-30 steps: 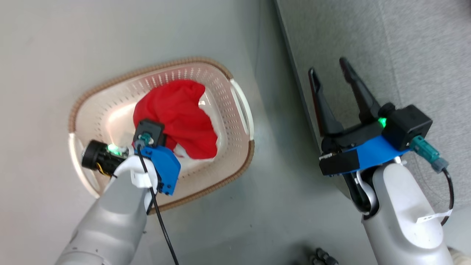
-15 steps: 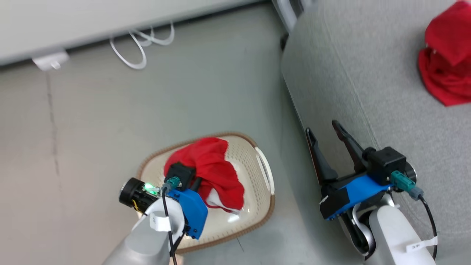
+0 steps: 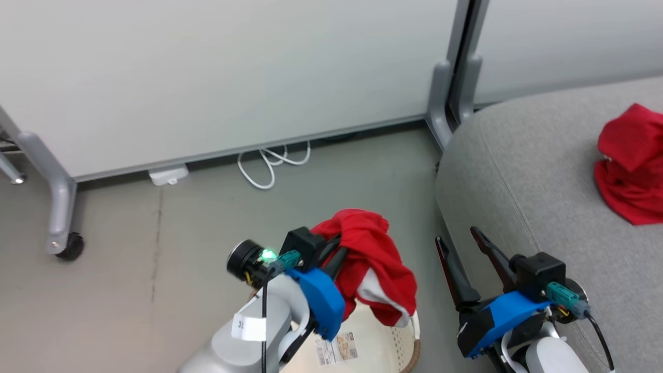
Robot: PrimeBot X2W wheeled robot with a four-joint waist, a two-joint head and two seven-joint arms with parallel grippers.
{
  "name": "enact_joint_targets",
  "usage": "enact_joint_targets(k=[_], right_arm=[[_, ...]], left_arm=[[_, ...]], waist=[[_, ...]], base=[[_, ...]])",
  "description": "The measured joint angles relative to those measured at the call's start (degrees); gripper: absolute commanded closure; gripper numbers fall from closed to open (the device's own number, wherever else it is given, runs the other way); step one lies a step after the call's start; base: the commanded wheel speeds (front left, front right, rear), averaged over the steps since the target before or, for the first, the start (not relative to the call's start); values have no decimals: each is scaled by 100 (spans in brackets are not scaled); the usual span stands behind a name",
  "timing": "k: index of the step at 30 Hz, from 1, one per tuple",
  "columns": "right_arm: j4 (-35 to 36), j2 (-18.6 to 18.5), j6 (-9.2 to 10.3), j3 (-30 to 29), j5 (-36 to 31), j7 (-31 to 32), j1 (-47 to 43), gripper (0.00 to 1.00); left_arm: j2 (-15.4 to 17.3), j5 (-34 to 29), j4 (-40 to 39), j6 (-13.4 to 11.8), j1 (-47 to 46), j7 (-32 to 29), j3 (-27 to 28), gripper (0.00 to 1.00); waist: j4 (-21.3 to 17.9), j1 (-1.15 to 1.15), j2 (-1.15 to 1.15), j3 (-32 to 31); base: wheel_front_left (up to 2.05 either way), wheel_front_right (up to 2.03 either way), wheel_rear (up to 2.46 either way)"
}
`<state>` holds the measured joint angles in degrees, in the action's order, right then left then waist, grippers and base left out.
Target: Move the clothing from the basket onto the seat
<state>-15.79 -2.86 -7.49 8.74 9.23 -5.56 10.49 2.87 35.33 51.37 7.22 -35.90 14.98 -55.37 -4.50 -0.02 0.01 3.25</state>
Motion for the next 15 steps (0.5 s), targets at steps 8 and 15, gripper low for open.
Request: enact_joint_targets(k=[8,15], right_arm=[[137,1,0,-25,22,132,-215,0],[194,1,0,-4,36,179,-259,0]], left_arm=[[3,570,-543,15,-570,-138,-412,100],[0,1024,-815,15,-1027,-392,-630,100]], waist=[[340,1,0,-388],[453,1,0,-523]], base=[[0,0,0],[0,0,0]])
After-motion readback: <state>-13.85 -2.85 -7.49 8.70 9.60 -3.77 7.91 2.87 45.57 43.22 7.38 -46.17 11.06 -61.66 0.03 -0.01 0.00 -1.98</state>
